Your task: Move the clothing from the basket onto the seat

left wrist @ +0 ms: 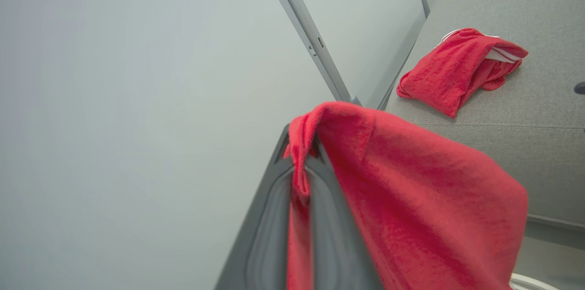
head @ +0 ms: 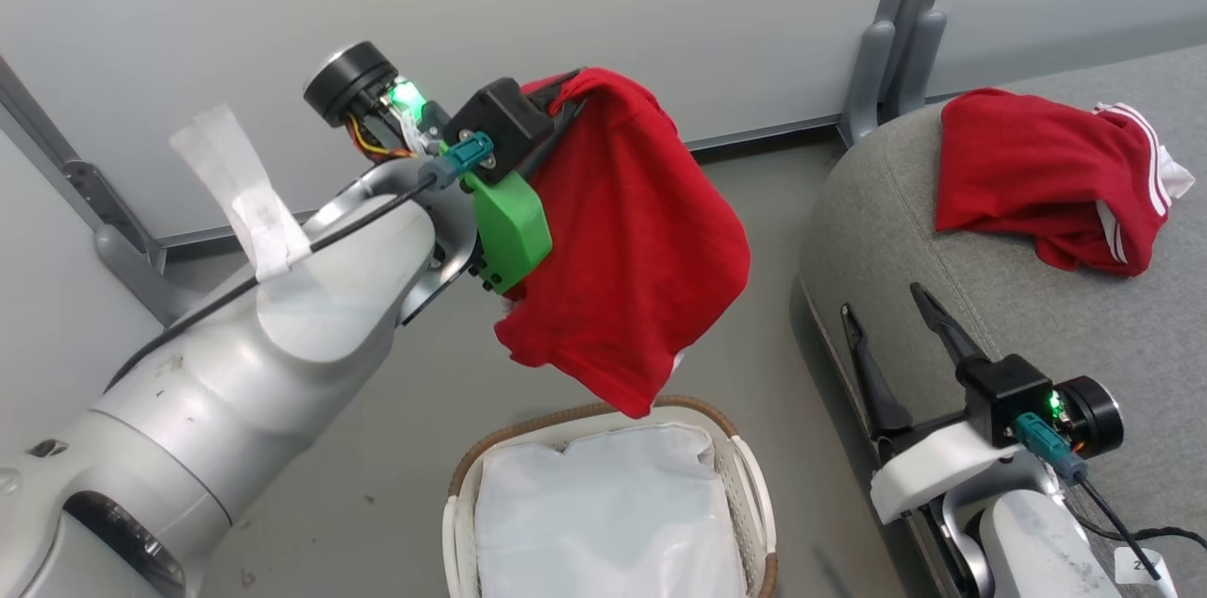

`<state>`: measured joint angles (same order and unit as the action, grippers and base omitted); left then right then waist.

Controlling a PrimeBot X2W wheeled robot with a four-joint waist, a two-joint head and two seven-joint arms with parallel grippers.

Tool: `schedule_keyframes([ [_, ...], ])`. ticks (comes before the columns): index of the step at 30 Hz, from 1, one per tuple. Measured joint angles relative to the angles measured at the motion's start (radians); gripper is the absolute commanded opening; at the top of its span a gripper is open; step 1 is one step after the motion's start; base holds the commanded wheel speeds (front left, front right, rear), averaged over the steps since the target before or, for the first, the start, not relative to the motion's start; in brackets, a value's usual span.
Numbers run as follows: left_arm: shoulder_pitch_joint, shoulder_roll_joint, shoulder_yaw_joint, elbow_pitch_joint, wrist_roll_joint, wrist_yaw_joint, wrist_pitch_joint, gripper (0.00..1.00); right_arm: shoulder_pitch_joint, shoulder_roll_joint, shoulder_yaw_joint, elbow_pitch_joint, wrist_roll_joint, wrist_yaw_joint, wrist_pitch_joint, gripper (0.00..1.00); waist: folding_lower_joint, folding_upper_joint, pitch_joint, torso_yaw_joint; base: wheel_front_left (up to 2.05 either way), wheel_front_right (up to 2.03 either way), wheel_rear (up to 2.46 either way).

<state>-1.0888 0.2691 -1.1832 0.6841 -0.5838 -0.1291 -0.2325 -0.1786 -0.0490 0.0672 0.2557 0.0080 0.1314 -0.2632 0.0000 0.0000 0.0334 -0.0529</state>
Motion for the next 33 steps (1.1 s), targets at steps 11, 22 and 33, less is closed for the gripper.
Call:
schedule_keyframes([
  [11, -0.070, 0.012, -0.002, -0.033, -0.024, 0.000, 0.008, 0.00, -0.030, 0.000, 0.194, 0.010, 0.027, 0.000, 0.000, 1.00, 0.0000, 0.0000, -0.029, 0.016, 0.00, 0.00, 0.00],
  [22, -0.092, -0.011, -0.011, -0.062, -0.027, 0.000, 0.004, 0.00, -0.129, 0.001, 0.285, 0.079, 0.043, 0.000, 0.000, 1.00, 0.0000, 0.0000, -0.037, 0.045, 0.00, 0.00, 0.00],
  [33, -0.091, -0.046, -0.025, -0.073, -0.034, 0.000, 0.001, 0.00, -0.263, 0.001, 0.327, 0.138, 0.029, 0.000, 0.000, 0.97, 0.0000, 0.0000, -0.041, 0.077, 0.00, 0.00, 0.00],
])
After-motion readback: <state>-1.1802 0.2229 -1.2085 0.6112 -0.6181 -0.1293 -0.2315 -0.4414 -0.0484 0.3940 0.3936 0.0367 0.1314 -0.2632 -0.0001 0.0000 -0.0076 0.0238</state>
